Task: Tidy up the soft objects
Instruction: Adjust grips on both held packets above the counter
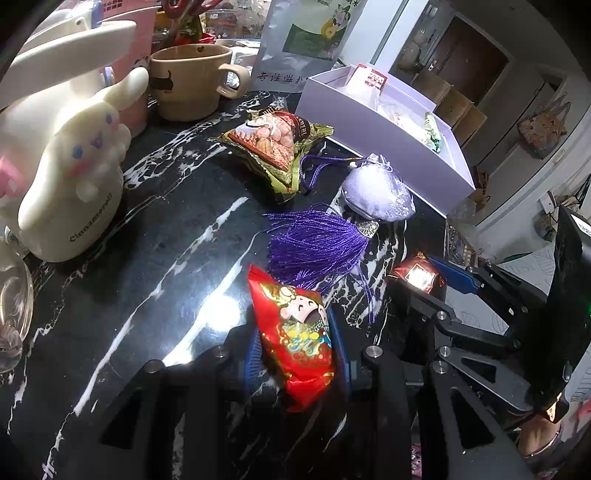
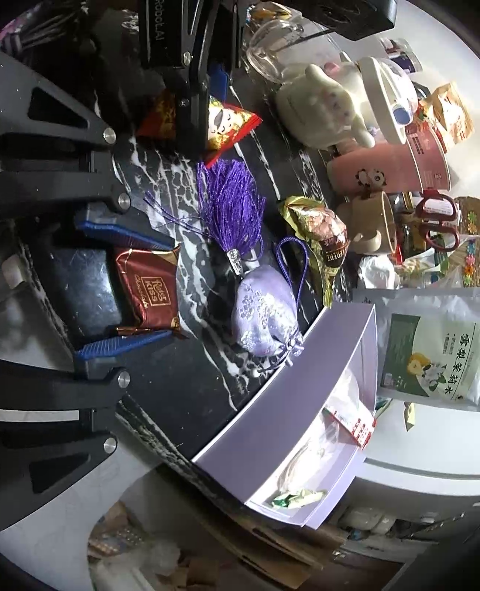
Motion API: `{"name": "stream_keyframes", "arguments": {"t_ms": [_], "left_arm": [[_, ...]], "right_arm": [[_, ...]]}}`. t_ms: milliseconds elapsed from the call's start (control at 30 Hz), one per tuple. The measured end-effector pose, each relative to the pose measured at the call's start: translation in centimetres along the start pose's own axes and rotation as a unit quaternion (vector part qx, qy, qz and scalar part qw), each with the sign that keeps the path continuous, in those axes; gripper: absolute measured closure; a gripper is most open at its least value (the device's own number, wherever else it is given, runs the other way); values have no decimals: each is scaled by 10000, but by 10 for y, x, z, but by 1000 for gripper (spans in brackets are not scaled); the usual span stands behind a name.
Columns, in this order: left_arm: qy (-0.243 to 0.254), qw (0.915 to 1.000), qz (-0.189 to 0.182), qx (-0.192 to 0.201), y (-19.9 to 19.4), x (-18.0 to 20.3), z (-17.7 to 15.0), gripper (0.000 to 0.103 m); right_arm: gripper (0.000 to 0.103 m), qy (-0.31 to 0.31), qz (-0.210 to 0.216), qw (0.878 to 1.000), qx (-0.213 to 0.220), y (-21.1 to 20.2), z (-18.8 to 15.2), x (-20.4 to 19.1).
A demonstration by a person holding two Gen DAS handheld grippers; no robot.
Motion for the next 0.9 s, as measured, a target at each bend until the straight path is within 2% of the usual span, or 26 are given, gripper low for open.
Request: {"name": "stream_keyframes", "arguments": {"t_ms": [400,733,900], "left_arm": [[18,10000,0,62,-5,2,2,70],[54,9998,-30,188,-13,8,4,70],[101,9998,103,154,-8,6,1,70]], "right_arm": [[66,456,340,9983,138,-8,-3,5],[67,605,329,9972,295,-22,-3,9],[67,635,365,9970,263,-21,-6,8]]}}
Point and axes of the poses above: each gripper's, at about its wrist camera, not at the fingertips, and y roughly the way its jaws point, x to its right, z to its top, the point moved 4 cm from there along y, roughly the way its jaws point, and after that the axes turned 10 degrees about -y, right-handed, at the moved point
